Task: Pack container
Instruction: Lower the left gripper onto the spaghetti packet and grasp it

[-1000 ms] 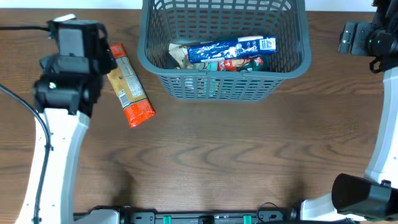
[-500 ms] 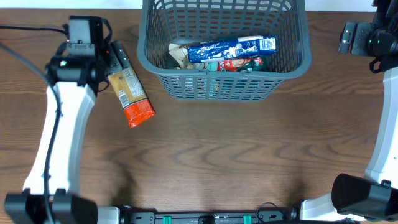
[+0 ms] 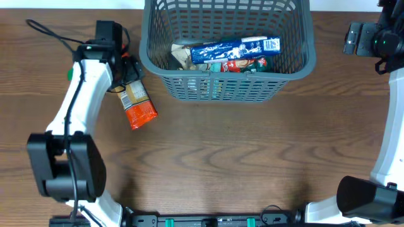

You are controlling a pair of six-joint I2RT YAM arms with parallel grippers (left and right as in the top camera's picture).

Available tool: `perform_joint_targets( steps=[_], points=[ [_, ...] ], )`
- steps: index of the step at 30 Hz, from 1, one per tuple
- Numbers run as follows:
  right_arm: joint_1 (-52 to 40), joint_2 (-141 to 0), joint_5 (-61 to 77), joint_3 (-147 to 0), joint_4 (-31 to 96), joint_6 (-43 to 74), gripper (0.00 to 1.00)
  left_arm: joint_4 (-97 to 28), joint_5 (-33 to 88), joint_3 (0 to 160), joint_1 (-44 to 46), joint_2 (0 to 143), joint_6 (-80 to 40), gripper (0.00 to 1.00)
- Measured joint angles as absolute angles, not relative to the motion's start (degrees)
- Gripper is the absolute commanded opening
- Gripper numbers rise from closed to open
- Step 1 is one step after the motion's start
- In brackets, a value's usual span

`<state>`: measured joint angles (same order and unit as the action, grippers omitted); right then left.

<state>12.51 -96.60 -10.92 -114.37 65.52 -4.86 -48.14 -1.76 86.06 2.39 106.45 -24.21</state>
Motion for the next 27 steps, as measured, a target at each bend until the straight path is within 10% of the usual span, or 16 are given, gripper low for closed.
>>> perform_joint_targets(
  steps=[27],
  points=[
    [12.51, -96.60, -10.92, -114.37, 65.52, -4.86, 0.99, -40.99, 9.17, 86.06, -2.59, 115.09, -16.45, 0.99]
  ],
)
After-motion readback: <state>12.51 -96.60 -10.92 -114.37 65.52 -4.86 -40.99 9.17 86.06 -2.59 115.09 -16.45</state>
